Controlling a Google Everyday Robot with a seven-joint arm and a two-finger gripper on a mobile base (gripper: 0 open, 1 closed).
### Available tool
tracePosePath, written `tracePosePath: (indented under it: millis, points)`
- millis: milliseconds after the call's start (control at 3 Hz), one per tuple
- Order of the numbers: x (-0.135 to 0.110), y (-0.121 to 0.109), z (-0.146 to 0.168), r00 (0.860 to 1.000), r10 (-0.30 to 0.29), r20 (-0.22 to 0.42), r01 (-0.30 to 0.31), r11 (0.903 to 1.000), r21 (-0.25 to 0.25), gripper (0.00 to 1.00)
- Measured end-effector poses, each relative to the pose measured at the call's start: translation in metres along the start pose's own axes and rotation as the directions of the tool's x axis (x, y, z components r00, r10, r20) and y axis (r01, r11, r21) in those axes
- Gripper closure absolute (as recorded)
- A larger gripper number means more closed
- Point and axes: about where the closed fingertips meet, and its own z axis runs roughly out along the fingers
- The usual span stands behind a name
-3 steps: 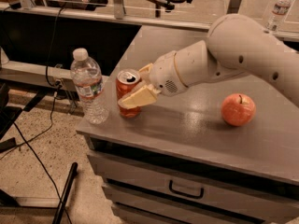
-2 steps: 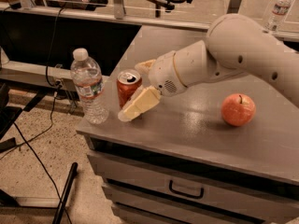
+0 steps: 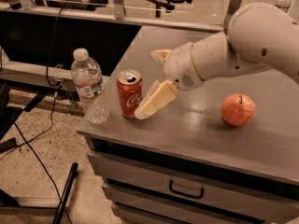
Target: Move coke can near water bottle
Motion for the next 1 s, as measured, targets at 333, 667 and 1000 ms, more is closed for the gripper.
tracePosePath:
  millis: [333,667,1000]
  points:
    - [0.008,-0.011,-0.03,0.999,-0.039,0.002,0.039,0.9991,0.018,0.0]
    - [0.017,-0.018,-0.05,0.997,-0.072,0.039,0.073,0.9967,-0.036,0.0]
    - [0.017,-0.018,-0.05,0.997,-0.072,0.039,0.073,0.9967,-0.035,0.0]
